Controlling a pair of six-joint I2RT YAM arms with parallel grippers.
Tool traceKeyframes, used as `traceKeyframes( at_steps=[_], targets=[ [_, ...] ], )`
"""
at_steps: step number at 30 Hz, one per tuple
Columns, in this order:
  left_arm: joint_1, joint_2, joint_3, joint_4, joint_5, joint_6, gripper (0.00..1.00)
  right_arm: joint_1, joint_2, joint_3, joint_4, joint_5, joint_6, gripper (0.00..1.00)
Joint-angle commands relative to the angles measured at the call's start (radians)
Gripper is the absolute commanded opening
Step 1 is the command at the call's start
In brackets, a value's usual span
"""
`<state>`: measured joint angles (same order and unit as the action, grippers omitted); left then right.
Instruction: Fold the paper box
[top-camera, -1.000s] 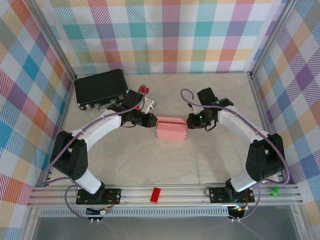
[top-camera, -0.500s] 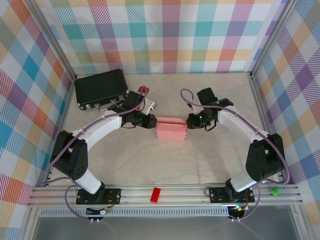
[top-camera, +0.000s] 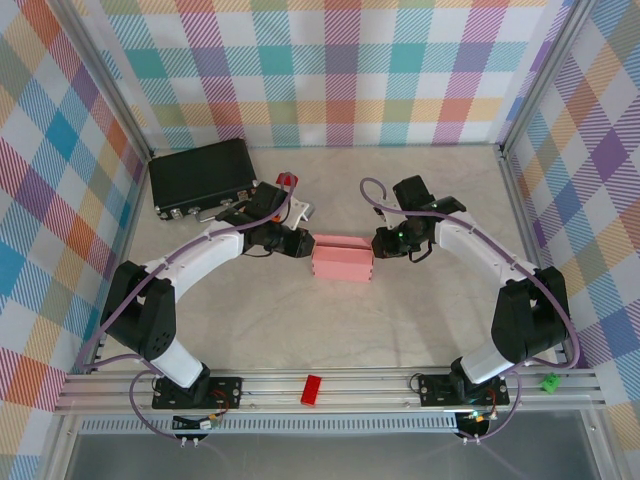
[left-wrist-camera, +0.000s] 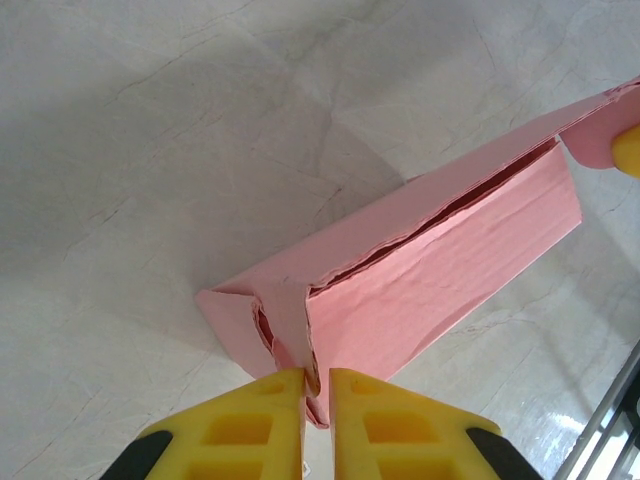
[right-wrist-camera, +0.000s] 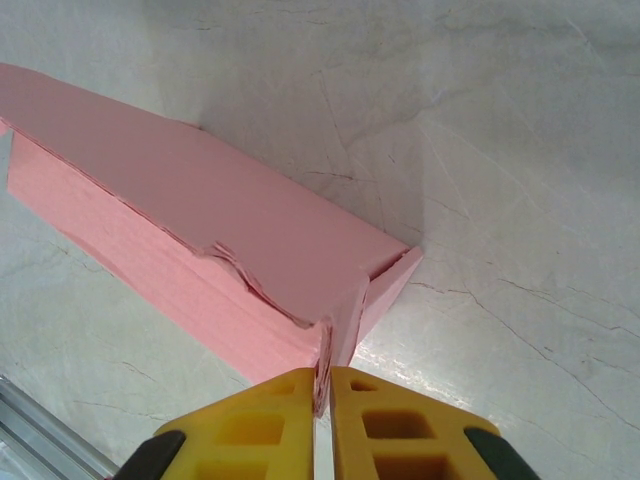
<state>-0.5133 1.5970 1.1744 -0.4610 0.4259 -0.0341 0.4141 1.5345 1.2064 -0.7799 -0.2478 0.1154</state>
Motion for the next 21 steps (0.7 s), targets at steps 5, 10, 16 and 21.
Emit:
traceKeyframes(
  at_steps=[5, 10, 16, 21],
  targets=[
    [-0.019, 0.009, -0.03, 0.018, 0.01, -0.007, 0.14, 0.011, 0.007, -0.008, -0.003, -0.033, -0.003, 0.14],
    [-0.019, 0.004, -0.044, 0.023, 0.007, -0.009, 0.14, 0.016, 0.005, -0.015, 0.005, -0.036, 0.003, 0.14],
    [-0.021, -0.001, -0.048, 0.024, 0.004, -0.012, 0.14, 0.021, 0.01, -0.027, 0.017, -0.038, 0.013, 0.14],
    [-0.021, -0.002, -0.05, 0.024, 0.004, -0.012, 0.14, 0.025, 0.013, -0.028, 0.022, -0.042, 0.016, 0.14]
  ],
)
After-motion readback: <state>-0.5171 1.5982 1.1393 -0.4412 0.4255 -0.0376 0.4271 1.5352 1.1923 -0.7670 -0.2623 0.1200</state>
